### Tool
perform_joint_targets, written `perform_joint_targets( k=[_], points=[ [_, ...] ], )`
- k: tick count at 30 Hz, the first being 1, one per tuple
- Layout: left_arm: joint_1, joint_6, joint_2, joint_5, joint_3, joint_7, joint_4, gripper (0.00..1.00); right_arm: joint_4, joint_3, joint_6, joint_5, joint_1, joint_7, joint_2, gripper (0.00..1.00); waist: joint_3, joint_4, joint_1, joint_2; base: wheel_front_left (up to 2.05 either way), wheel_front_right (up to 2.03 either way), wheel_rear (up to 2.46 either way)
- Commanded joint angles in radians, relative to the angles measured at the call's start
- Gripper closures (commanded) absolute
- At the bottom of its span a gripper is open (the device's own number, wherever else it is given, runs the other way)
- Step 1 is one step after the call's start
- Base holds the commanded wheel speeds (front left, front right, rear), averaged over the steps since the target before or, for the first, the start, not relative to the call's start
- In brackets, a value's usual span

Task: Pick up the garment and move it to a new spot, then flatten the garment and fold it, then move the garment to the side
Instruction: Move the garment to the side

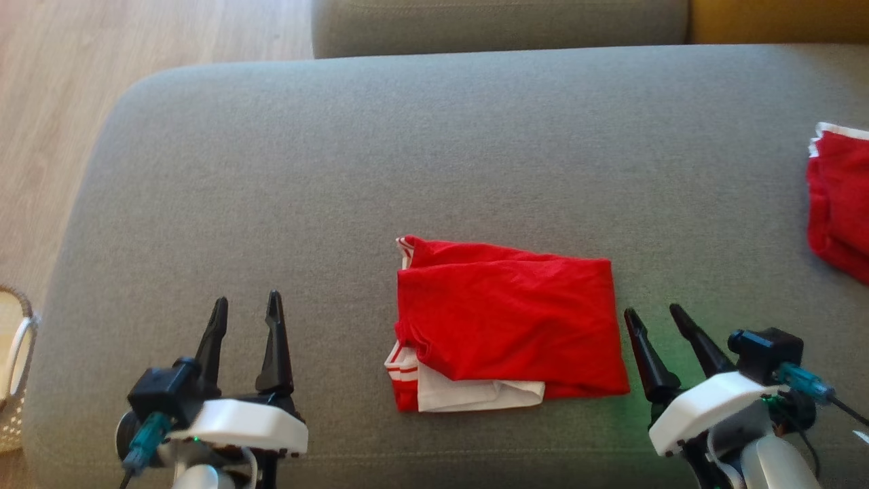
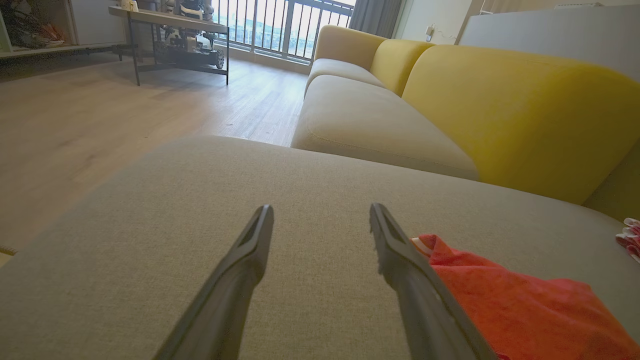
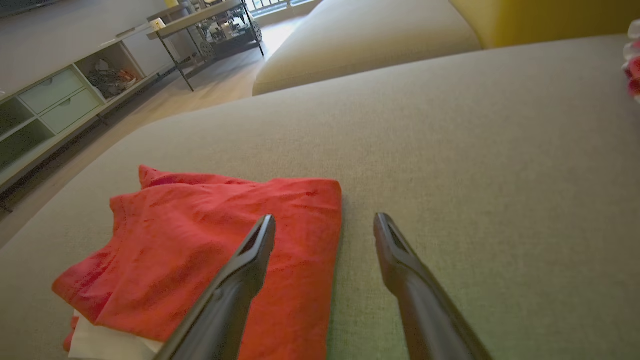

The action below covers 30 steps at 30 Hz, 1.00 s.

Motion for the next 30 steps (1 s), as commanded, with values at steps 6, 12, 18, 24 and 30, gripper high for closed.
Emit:
perform_joint_targets(
  k=[6,12,18,24,30],
  points=[
    [-0.07,0.002,0.001,-0.003,0.007,-0.012,-0.026,0.0,0.081,0.019,0.0,0.083,-0.098,0.052,0.0,0.0,0.037,0.037,0.0,0.0,0.0,0.0,0.0],
    [-0.086,0.004,0.001,-0.005,-0.008,-0.012,-0.023,0.0,0.173,0.025,0.0,0.118,-0.153,0.061,0.0,0.0,0.064,0.066,0.0,0.0,0.0,0.0,0.0],
    [-0.097,0.007,0.001,-0.005,-0.011,-0.012,-0.025,0.0,0.243,0.035,0.0,0.11,-0.19,0.066,0.0,0.0,0.083,0.085,0.0,0.0,0.0,0.0,0.0],
    [-0.1,0.011,0.001,-0.005,-0.012,-0.012,-0.025,0.0,0.297,0.04,0.0,0.074,-0.225,0.031,0.0,1.0,0.09,0.088,0.0,0.0,0.0,0.0,0.0],
    [-0.098,0.015,0.001,-0.002,-0.01,-0.012,-0.029,0.0,0.288,0.041,0.0,-0.035,-0.263,-0.025,-0.001,1.0,0.084,0.046,0.0,0.0,0.0,0.0,0.0]
  ],
)
